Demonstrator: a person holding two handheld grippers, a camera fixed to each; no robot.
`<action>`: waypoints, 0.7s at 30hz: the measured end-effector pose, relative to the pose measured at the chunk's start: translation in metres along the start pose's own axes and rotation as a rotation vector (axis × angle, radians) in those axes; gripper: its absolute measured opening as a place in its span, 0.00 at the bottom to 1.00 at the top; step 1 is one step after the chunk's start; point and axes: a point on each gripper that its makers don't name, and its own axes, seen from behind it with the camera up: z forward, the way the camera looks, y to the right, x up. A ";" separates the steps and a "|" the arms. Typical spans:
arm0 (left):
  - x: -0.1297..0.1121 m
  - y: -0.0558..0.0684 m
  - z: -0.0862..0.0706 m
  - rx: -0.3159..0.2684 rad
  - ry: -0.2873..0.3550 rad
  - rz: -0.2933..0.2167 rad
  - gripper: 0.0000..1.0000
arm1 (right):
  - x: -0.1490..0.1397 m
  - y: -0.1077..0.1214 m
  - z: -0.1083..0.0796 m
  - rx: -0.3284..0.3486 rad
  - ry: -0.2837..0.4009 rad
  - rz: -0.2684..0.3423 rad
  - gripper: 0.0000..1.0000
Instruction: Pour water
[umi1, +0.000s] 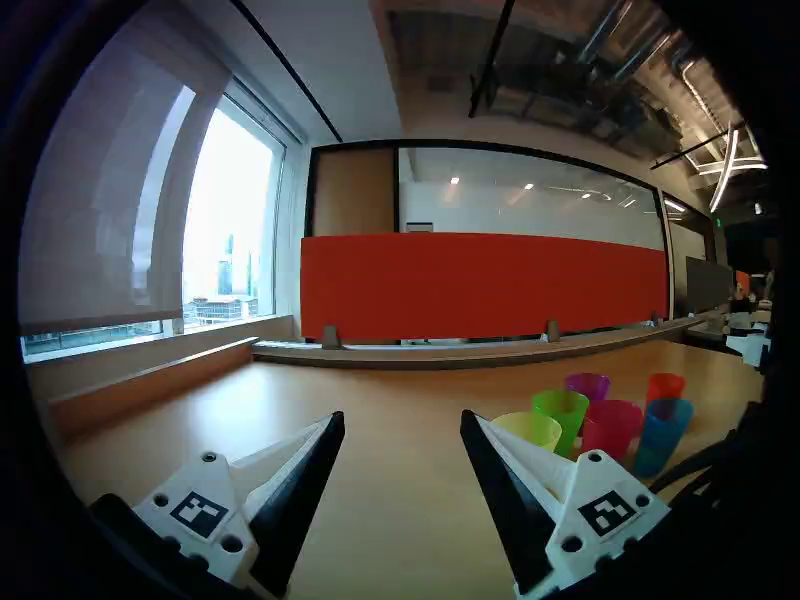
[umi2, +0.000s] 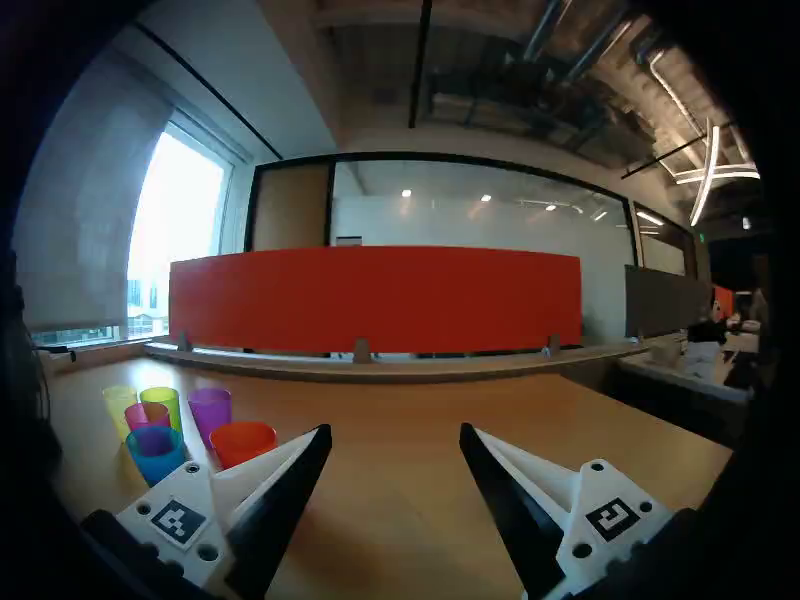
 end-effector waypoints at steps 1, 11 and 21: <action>0.000 0.000 0.000 -0.001 -0.001 0.000 0.85 | 0.000 -0.002 0.000 0.002 0.000 0.000 1.00; 0.017 0.001 -0.001 -0.036 -0.001 -0.011 0.85 | 0.023 -0.017 -0.003 0.049 0.003 -0.007 0.99; 0.043 0.000 0.000 -0.072 -0.034 -0.032 0.85 | 0.060 -0.024 -0.004 0.083 -0.023 -0.022 0.99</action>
